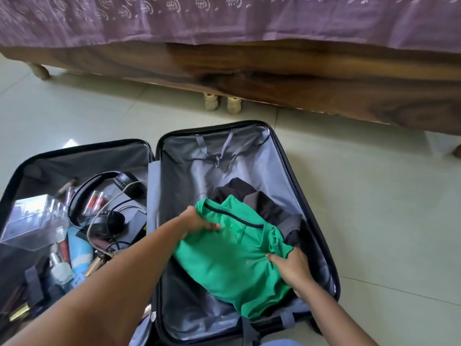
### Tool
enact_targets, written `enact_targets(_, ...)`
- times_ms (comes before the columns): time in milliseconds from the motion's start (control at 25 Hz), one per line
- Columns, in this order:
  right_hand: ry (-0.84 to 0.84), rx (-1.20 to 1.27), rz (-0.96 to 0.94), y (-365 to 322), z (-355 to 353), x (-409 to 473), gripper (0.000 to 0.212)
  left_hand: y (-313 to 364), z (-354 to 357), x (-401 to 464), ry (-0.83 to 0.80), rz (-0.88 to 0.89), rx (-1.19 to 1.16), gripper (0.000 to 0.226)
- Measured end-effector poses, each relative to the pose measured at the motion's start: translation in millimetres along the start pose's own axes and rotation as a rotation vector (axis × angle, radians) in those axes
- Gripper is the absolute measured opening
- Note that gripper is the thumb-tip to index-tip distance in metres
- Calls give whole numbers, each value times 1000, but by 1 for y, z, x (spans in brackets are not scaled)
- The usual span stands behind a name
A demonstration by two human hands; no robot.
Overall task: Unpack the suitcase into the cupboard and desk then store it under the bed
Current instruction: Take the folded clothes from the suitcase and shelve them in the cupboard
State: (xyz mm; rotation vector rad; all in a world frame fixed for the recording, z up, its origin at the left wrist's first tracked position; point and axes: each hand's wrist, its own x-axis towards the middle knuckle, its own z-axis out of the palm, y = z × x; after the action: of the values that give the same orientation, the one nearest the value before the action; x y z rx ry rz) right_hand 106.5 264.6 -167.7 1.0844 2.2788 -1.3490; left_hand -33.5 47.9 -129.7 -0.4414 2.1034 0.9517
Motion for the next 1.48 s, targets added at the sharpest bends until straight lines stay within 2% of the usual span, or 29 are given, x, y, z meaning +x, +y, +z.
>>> enact_targets(80,1,-71,-113,-2,3,-3,28,-3,4,4,91,66,165,64)
enact_targets(160,-5,-211,-187,-6,0,-7,26,1,4,7,323,264,347,41)
enact_targets(240,20,-478,-181,-19,-12,-20,36,9,1,2,441,586,390,28)
enact_targets(320,129,-767,-199,-29,-30,-37,47,12,0,-1,459,764,337,25)
enact_targets(400,304,-844,-249,-38,-42,-46,51,13,3,-2,517,797,245,26)
enact_targets(520,414,-740,-338,-33,-49,-45,46,26,9,2,559,813,84,29)
enact_targets(600,392,-778,-336,-31,-53,-42,46,38,18,10,503,774,50,33)
enact_targets(640,337,-778,-285,-29,-54,-41,50,42,24,14,445,696,132,38)
enact_targets(720,205,-588,-183,-19,-54,-35,57,42,34,18,275,439,427,51)
enact_targets(760,82,-392,-131,-12,-53,-32,56,38,36,21,186,346,473,55)
enact_targets(800,-44,-162,-78,-7,-50,-30,50,34,36,22,121,307,426,56)
enact_targets(880,-133,110,-63,4,-37,-28,49,27,29,28,70,319,145,61)
enact_targets(920,-105,184,-61,8,-30,-24,50,25,24,31,72,314,15,74)
enact_targets(960,-49,265,-76,9,-24,-21,43,24,21,31,76,278,-20,83)
enact_targets(1000,4,344,-80,7,-21,-18,32,22,19,33,79,243,15,84)
enact_targets(1080,6,491,-101,-4,-19,-16,19,22,17,33,75,164,134,76)
enact_targets(1120,-13,560,-97,-12,-20,-18,18,23,15,31,18,123,99,73)
enact_targets(1240,-62,664,-84,-47,-43,-33,20,29,5,1,-326,-30,-93,50)
enact_targets(1320,-52,703,-86,-76,-71,-50,18,35,-8,-29,-469,6,-205,31)
enact_targets(1400,0,747,-54,-104,-103,-64,18,46,-25,-65,-468,58,-396,28)
enact_targets(1480,44,779,-27,-137,-141,-88,21,71,-45,-117,-413,123,-475,32)
